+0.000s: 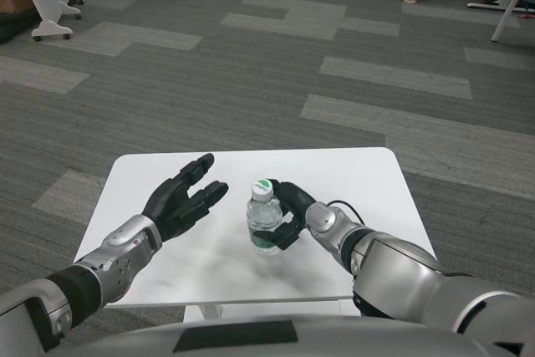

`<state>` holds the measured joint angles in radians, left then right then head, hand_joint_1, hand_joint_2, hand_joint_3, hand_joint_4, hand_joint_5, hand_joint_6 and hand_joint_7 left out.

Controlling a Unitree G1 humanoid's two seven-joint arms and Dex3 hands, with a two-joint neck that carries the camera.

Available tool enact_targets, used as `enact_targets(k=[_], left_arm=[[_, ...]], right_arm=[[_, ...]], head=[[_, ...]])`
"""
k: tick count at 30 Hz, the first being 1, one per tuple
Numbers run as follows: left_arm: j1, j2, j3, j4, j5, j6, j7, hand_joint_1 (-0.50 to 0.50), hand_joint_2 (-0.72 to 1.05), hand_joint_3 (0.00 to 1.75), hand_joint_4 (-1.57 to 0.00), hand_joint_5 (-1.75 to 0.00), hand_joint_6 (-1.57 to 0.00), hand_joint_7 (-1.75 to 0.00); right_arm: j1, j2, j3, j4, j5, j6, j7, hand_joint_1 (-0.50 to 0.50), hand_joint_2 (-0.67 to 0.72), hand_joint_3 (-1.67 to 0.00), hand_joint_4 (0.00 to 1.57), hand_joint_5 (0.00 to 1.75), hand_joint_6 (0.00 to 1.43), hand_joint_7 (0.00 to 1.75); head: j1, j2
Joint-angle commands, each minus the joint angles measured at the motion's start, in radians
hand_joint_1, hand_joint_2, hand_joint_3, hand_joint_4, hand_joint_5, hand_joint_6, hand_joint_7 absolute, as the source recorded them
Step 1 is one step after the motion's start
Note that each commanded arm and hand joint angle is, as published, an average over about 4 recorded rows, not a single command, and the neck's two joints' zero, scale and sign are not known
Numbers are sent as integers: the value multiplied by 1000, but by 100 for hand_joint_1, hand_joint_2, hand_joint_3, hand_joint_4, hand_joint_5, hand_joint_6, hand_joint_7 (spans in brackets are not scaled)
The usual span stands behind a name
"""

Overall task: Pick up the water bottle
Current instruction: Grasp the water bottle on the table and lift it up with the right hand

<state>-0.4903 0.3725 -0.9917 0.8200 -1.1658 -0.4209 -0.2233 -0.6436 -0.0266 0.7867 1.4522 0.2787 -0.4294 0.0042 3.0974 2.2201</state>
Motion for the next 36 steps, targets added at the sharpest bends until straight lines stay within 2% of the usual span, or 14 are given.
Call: enact_targets(k=[1, 7, 14, 20, 25, 28, 33, 36], left_arm=[[14, 17, 15, -3, 0, -9, -2, 50, 105, 9, 0, 0, 0, 0], [16, 22, 18, -4, 0, -17, -4, 50, 105, 9, 0, 0, 0, 0], [19, 29, 29, -5, 0, -23, -4, 50, 105, 9, 0, 0, 0, 0], [19, 29, 36, -7, 0, -24, -4, 50, 105, 9, 0, 0, 0, 0], [19, 31, 38, -9, 2, -24, -3, 50, 105, 9, 0, 0, 0, 0], [17, 32, 39, -10, 7, -24, -4, 50, 105, 9, 0, 0, 0, 0], [17, 37, 45, -11, 17, -24, -4, 50, 105, 9, 0, 0, 0, 0], [18, 41, 47, -14, 18, -24, -4, 50, 105, 9, 0, 0, 0, 0]], right_arm=[[-6, 0, -51, -14, 5, -8, -41, -29, -60, -159, 151, 165, 137, 147], [14, -12, -85, -69, 5, -12, -47, -29, -60, -159, 144, 165, 131, 147], [42, -80, -164, -233, 4, -10, -39, -29, -59, -159, 137, 165, 122, 147], [79, -151, -193, -413, 4, -7, -38, -29, -56, -151, 133, 155, 112, 154], [92, -180, -226, -565, 5, -1, -37, -29, -54, -149, 128, 155, 105, 154], [90, -202, -227, -611, 5, 2, -35, -29, -54, -143, 125, 155, 99, 154], [95, -240, -227, -668, 6, 8, -20, -29, -54, -143, 120, 145, 94, 154], [101, -265, -230, -677, 7, 10, -11, -29, -54, -143, 119, 145, 92, 154]], head=[[2, 7], [-2, 19], [-2, 35], [-6, 42], [-12, 48], [-15, 51], [-26, 53], [-26, 53]])
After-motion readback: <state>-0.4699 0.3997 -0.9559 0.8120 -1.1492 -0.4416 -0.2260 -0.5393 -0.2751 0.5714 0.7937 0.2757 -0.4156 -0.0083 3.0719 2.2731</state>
